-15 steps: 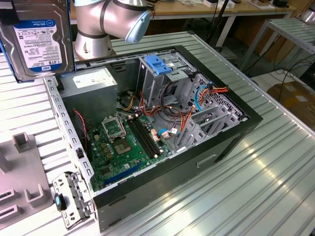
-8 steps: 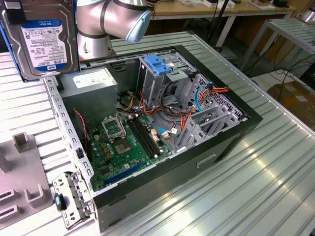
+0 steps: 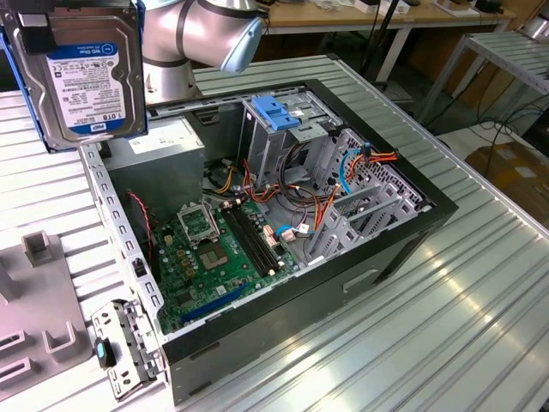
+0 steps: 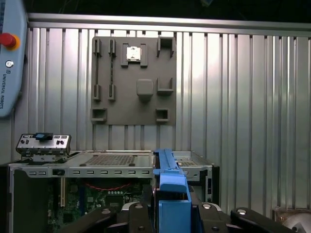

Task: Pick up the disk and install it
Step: 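Pick up the disk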

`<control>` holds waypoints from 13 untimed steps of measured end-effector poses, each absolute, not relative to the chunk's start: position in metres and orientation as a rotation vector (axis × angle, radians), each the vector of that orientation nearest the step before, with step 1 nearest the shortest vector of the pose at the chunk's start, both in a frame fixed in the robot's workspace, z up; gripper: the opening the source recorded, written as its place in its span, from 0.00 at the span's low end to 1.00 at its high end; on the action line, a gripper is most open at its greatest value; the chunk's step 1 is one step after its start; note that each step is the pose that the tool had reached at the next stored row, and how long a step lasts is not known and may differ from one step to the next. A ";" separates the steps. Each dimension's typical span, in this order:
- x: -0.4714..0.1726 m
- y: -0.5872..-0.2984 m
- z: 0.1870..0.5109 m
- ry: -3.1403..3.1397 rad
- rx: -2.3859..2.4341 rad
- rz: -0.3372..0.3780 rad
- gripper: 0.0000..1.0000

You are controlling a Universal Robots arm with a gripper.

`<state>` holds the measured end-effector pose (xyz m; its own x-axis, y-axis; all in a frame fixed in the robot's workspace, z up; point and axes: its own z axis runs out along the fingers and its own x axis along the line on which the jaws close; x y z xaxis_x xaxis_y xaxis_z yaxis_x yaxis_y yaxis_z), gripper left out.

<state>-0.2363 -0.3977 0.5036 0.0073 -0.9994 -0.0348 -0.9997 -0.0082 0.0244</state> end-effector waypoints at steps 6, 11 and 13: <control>-0.231 -0.406 0.503 2.207 -2.225 0.065 0.37; -0.220 -0.409 0.503 2.208 -2.225 0.064 0.37; -0.216 -0.409 0.503 2.208 -2.225 0.064 0.37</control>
<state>-0.2162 -0.4094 0.5026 0.0073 -0.9994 -0.0333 -0.9997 -0.0082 0.0244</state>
